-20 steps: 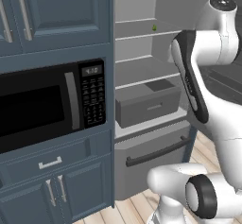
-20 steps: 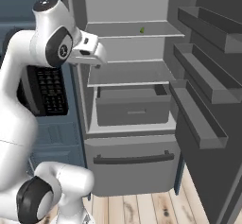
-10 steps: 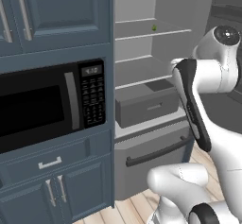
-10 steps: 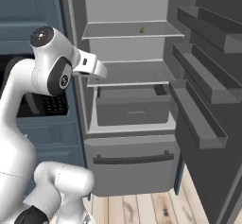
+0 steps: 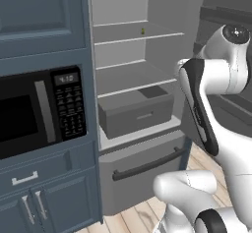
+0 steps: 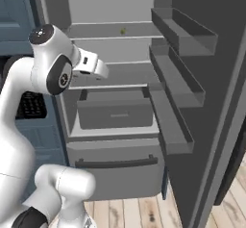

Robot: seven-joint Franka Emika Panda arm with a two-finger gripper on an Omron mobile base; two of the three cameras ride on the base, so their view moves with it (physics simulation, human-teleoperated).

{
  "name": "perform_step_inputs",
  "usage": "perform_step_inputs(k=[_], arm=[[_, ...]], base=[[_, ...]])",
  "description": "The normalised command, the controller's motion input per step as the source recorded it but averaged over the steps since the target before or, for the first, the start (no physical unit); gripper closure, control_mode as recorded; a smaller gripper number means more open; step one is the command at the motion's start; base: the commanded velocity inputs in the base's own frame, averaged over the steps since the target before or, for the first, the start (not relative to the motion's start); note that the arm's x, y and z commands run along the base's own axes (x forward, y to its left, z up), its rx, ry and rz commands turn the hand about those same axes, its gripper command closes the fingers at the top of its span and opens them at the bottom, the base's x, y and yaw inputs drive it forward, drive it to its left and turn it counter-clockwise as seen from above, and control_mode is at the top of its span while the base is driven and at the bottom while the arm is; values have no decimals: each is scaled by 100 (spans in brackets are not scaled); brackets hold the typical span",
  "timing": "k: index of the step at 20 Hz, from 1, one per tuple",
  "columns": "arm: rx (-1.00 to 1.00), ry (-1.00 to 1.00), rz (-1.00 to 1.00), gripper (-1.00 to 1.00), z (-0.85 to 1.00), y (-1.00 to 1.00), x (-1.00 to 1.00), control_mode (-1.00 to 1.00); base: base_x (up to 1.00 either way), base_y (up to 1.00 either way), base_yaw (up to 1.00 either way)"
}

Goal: There is a bowl on the dining counter. Grab a lemon wedge from the fridge and place it in the bowl. Then get the liquor bottle and glass cup from the cabinet and place them next to the bowl.

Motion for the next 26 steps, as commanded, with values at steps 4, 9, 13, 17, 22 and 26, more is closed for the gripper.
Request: perform_step_inputs(k=[4, 9, 13, 17, 22, 26], arm=[[0, 0, 0, -100, 0, 0, 0, 100], [0, 0, 0, -100, 0, 0, 0, 100], [0, 0, 0, -100, 0, 0, 0, 100], [0, 0, 0, -100, 0, 0, 0, 100], [0, 0, 0, -100, 0, 0, 0, 100], [0, -5, 2, -100, 0, -6, -1, -100]], base=[[43, -43, 14], [65, -2, 21], [76, 0, 15], [82, -1, 12], [57, -10, 9], [3, -4, 3]])
